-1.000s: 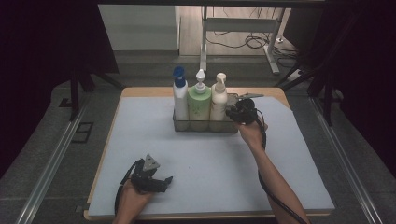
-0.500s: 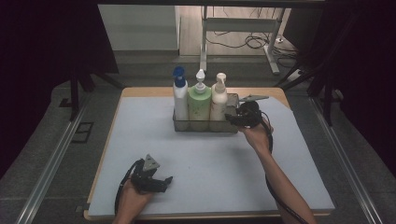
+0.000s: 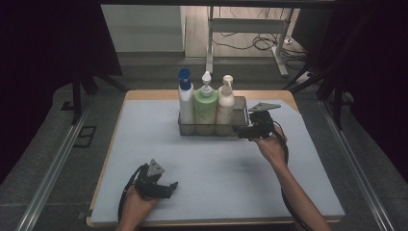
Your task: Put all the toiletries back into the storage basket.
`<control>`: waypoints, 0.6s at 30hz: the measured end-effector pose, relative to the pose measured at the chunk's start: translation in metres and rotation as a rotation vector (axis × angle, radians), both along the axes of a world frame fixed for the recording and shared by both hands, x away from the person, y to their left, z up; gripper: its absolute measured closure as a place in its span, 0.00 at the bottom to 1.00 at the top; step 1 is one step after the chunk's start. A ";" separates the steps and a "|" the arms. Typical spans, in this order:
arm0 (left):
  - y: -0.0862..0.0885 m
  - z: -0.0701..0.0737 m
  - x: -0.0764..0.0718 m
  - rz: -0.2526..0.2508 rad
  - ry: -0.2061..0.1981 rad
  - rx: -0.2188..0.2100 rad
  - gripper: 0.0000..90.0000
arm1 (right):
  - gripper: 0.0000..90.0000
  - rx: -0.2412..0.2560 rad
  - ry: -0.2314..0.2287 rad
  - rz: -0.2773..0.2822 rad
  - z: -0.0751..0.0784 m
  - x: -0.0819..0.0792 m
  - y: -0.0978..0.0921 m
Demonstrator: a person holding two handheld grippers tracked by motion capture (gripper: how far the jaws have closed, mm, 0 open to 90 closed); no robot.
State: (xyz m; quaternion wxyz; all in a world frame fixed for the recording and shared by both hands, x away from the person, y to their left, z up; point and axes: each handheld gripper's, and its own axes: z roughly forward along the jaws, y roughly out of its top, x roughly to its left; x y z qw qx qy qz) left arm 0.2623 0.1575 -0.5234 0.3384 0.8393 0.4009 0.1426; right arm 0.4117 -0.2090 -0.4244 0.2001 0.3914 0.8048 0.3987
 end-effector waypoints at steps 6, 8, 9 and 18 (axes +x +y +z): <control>0.000 0.000 0.000 0.000 0.000 0.000 0.14 | 0.02 -0.032 0.001 0.030 0.001 -0.012 -0.001; 0.000 0.000 0.000 0.000 0.000 0.000 0.14 | 0.00 -0.045 -0.003 0.031 0.001 -0.016 -0.002; 0.000 0.000 0.000 0.000 0.000 0.000 0.14 | 0.00 -0.050 -0.008 0.031 0.002 -0.019 -0.003; 0.000 0.000 0.000 0.000 0.000 0.000 0.14 | 0.00 -0.061 0.008 0.037 0.002 -0.036 -0.013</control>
